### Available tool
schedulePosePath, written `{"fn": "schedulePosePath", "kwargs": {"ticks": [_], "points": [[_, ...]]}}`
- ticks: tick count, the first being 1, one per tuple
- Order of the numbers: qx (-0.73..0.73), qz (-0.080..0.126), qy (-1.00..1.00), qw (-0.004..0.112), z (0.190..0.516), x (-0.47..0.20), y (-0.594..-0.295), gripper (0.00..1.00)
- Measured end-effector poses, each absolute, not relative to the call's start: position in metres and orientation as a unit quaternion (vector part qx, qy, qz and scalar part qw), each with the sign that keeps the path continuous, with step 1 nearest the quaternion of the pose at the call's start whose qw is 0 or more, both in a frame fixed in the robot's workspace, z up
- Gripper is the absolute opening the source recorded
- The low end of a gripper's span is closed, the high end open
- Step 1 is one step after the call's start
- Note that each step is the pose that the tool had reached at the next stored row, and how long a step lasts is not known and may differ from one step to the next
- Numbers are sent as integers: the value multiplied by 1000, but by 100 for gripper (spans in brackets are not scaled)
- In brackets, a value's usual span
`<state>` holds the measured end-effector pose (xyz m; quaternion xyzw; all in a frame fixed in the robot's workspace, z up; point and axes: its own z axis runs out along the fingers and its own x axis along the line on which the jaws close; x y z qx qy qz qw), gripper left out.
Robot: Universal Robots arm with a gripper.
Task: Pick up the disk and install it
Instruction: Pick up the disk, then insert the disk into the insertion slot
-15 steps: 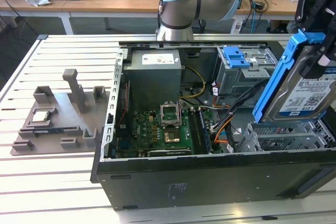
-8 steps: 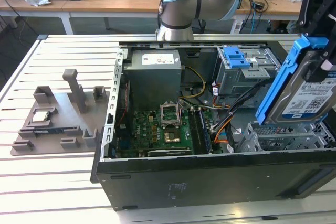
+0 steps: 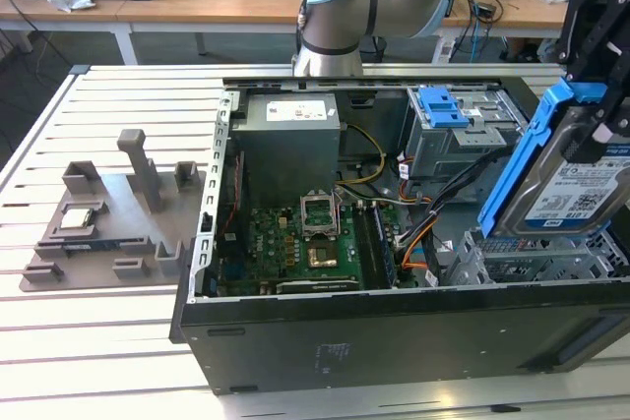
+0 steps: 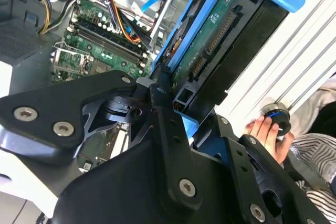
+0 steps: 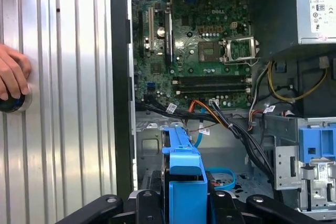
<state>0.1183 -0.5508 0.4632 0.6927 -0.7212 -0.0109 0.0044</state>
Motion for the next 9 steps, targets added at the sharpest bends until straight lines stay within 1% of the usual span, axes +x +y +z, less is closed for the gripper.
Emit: {"fn": "schedulePosePath", "kwargs": {"ticks": [9], "points": [[693, -11, -721, 5, 463, 118, -551, 36]]}}
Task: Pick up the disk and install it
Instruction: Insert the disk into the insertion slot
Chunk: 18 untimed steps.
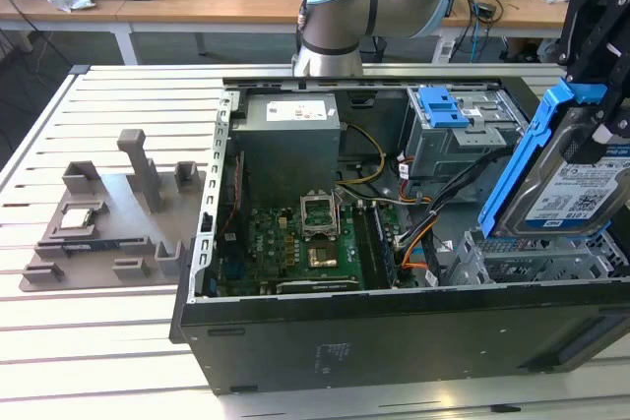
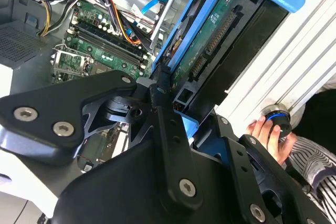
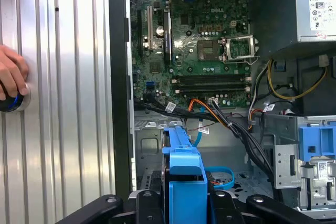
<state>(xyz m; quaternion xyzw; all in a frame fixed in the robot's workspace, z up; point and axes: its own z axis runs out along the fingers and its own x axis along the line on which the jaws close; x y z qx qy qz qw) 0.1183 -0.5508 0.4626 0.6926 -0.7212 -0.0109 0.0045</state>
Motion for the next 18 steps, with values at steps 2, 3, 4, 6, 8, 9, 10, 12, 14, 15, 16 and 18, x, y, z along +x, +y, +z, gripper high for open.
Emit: {"fn": "schedulePosePath", "kwargs": {"ticks": [2, 3, 4, 6, 8, 9, 10, 12, 14, 15, 16, 18], "points": [[693, -11, -721, 4, 461, 117, -551, 36], [693, -11, -721, 4, 459, 117, -551, 36], [693, -11, -721, 5, 458, 117, -550, 36], [693, -11, -721, 5, 456, 117, -549, 36], [693, -11, -721, 5, 454, 117, -548, 36], [693, -11, -721, 5, 452, 118, -546, 36], [693, -11, -721, 5, 450, 120, -544, 36], [693, -11, -721, 5, 449, 122, -543, 36], [693, -12, -721, 5, 446, 124, -543, 36], [693, -12, -721, 5, 445, 125, -543, 36], [693, -12, -721, 5, 443, 125, -543, 36], [693, -12, -721, 5, 440, 125, -543, 36]]}}
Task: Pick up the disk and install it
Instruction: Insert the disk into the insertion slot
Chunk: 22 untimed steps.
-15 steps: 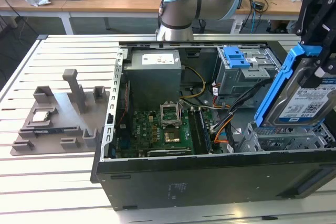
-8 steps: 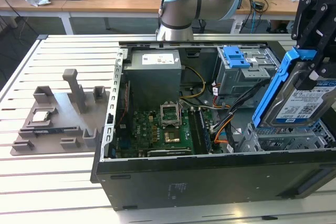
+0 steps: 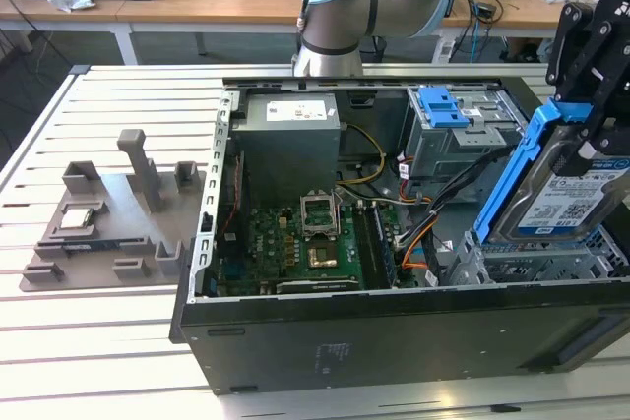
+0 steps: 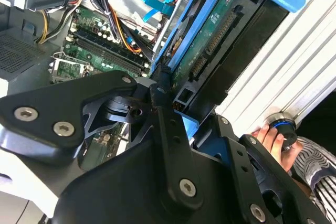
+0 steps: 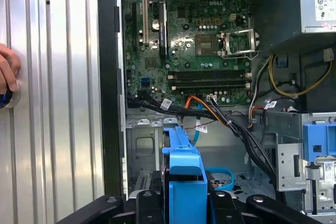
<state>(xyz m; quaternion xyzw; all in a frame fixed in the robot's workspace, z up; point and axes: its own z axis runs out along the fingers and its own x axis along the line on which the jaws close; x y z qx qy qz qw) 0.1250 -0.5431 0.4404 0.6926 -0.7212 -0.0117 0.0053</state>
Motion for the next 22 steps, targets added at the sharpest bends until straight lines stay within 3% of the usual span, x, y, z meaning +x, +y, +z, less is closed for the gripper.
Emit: {"fn": "schedulePosePath", "kwargs": {"ticks": [22], "points": [[694, -11, -720, 5, 411, 118, -543, 36]]}}
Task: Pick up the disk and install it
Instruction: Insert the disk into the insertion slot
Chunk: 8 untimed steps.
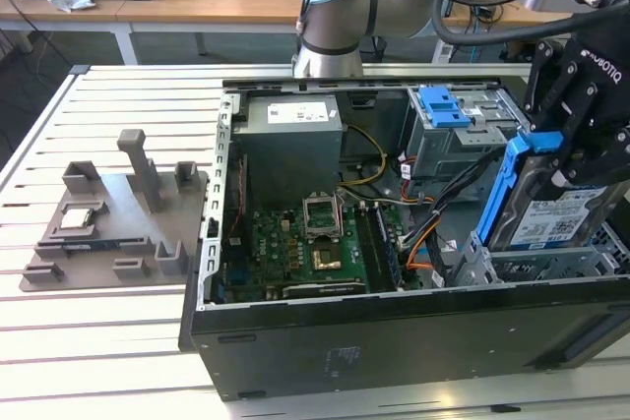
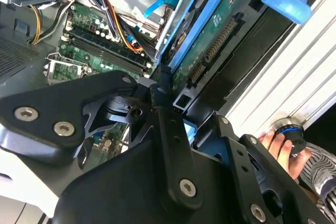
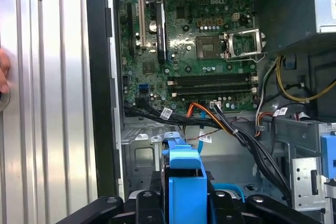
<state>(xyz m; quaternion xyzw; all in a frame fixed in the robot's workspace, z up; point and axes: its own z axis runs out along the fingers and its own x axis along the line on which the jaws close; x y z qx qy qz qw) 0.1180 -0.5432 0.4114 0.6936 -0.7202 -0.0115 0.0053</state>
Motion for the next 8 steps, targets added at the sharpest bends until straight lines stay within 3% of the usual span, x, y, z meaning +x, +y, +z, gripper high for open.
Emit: {"fn": "schedulePosePath", "kwargs": {"ticks": [7, 8], "points": [[694, -11, -720, 6, 411, 118, -543, 37], [694, -11, -720, 6, 411, 118, -543, 44]]}}
